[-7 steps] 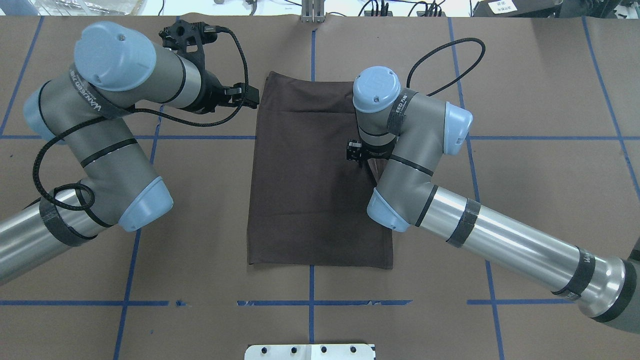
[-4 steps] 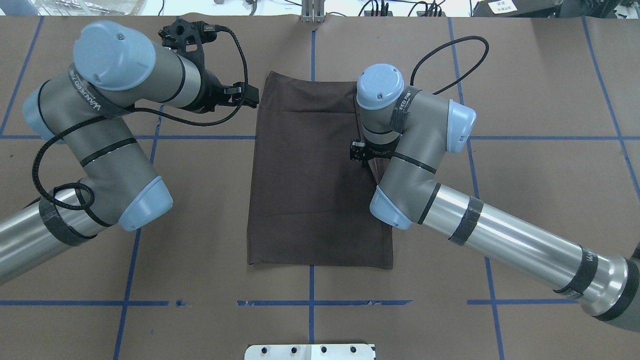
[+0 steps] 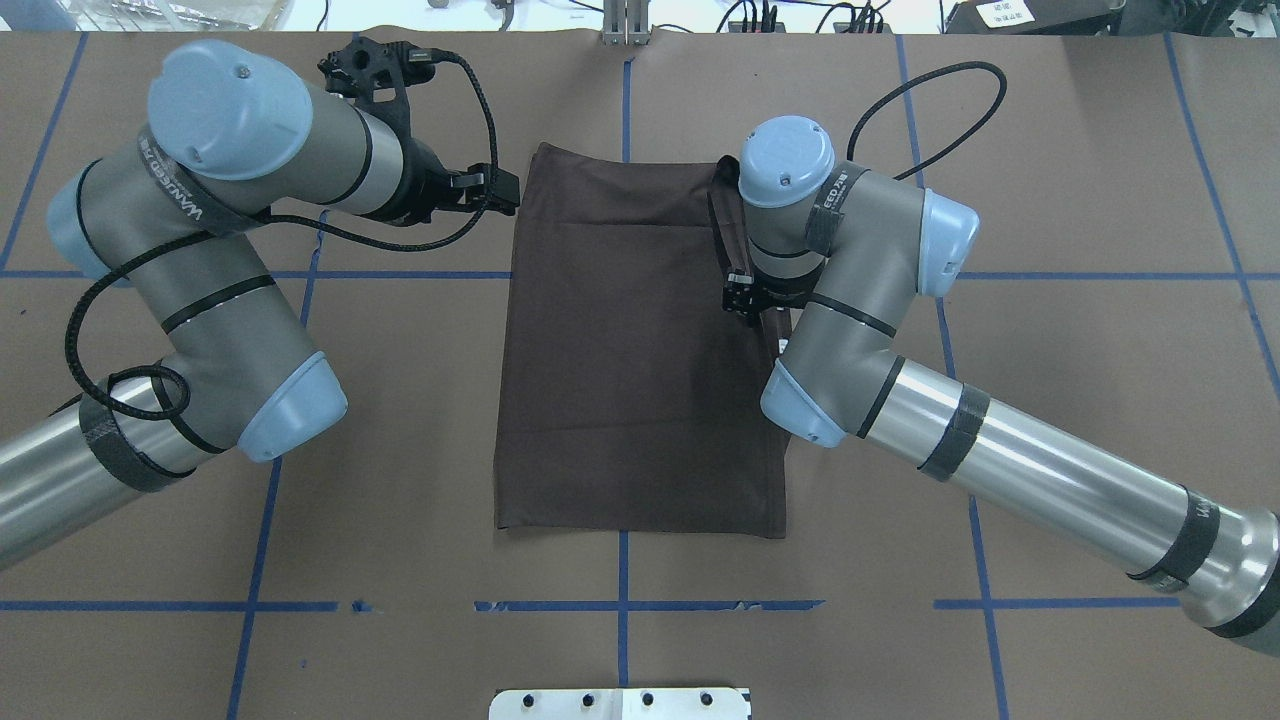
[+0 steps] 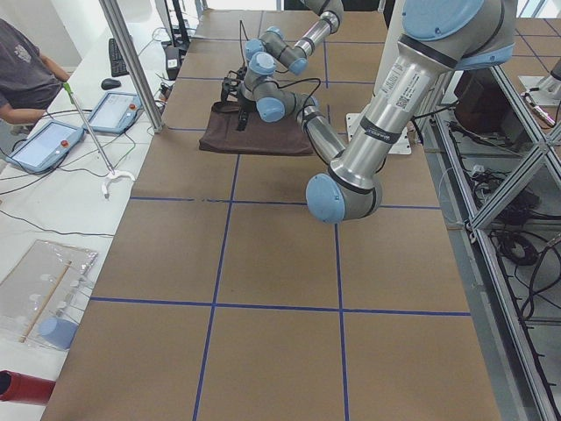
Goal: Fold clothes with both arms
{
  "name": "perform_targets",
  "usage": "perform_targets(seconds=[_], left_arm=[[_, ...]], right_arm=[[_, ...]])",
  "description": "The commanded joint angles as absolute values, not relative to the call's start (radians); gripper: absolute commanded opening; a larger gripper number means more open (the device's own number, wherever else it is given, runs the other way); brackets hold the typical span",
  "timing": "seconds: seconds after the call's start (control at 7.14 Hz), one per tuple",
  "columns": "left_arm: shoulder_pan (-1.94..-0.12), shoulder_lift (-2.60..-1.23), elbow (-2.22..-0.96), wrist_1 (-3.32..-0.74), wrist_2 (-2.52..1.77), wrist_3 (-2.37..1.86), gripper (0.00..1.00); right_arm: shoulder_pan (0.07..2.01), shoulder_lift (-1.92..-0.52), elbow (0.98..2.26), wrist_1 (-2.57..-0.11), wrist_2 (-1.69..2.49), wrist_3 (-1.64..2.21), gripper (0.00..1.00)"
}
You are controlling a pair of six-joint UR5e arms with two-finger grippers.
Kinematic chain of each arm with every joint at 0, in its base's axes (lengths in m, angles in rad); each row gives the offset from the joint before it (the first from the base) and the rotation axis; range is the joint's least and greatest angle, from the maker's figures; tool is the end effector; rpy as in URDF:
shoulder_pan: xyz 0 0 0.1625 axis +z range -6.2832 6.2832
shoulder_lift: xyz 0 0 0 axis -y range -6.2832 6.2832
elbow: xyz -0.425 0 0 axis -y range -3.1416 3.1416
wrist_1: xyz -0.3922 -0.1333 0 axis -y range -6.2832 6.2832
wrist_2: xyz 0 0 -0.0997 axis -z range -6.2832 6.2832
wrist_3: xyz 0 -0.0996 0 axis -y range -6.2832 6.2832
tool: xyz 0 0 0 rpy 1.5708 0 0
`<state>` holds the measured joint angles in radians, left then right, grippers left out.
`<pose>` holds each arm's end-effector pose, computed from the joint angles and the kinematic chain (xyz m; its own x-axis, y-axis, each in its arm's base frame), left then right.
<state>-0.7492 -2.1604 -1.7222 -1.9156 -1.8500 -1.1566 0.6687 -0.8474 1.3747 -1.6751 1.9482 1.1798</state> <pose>0.4089 -0.5249 0.2074 0.5041 0.0594 -0.8616 0.2985 0.9241 0.2384 -0.5279 -0.5403 0.3272 0.8359 0.2089 0.5076 -0.1504 0.9765 -0.1542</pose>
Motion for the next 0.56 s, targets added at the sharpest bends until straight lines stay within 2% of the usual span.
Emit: perform_targets(seconds=[0.0, 0.42], left_arm=[[-0.752, -2.161, -1.741, -1.91, -1.851, -1.158, 1.0], [-0.752, -2.155, -1.79, -1.902, -1.852, -1.164, 1.0]], right_arm=[[0.695, -0.921, 1.422, -1.672, 1.939, 1.123, 1.0], [0.73, -0.908, 1.448, -1.623, 1.948, 1.066, 1.0]])
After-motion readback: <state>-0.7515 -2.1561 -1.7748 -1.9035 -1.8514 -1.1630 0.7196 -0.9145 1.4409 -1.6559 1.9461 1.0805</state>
